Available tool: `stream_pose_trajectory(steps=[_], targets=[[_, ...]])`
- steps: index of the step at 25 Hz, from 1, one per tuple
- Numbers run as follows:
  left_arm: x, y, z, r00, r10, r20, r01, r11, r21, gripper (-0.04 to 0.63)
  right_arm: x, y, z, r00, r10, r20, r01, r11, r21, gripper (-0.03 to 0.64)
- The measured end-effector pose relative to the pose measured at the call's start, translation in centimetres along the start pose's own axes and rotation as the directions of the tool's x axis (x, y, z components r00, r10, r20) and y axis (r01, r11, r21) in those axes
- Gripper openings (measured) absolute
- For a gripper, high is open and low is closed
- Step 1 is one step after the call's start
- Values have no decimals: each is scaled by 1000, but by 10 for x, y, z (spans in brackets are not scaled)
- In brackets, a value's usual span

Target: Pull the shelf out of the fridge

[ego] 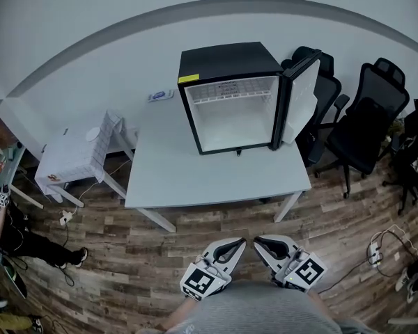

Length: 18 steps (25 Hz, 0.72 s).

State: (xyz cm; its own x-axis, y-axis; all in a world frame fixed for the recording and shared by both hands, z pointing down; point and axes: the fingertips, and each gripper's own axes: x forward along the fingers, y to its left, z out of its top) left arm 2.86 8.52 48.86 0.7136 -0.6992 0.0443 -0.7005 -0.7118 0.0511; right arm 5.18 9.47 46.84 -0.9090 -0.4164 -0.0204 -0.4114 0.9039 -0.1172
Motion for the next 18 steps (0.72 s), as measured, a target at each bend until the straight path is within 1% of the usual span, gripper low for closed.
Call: stream_pose_trajectory(steps=[8, 12, 18], targets=[[-1, 89, 10, 1000, -7, -12, 6, 1000, -27, 11, 82, -31, 8, 1000, -17, -11, 17, 1000, -6, 14], [-11, 131, 8, 1000, -2, 0, 2, 1000, -19, 11, 121, -36, 4, 1000, -18, -11, 18, 1000, -12, 14], [-14, 169, 3, 1000, -16, -18, 16, 999, -31, 11, 158, -45, 1, 999, -37, -8, 37, 999, -1, 14]])
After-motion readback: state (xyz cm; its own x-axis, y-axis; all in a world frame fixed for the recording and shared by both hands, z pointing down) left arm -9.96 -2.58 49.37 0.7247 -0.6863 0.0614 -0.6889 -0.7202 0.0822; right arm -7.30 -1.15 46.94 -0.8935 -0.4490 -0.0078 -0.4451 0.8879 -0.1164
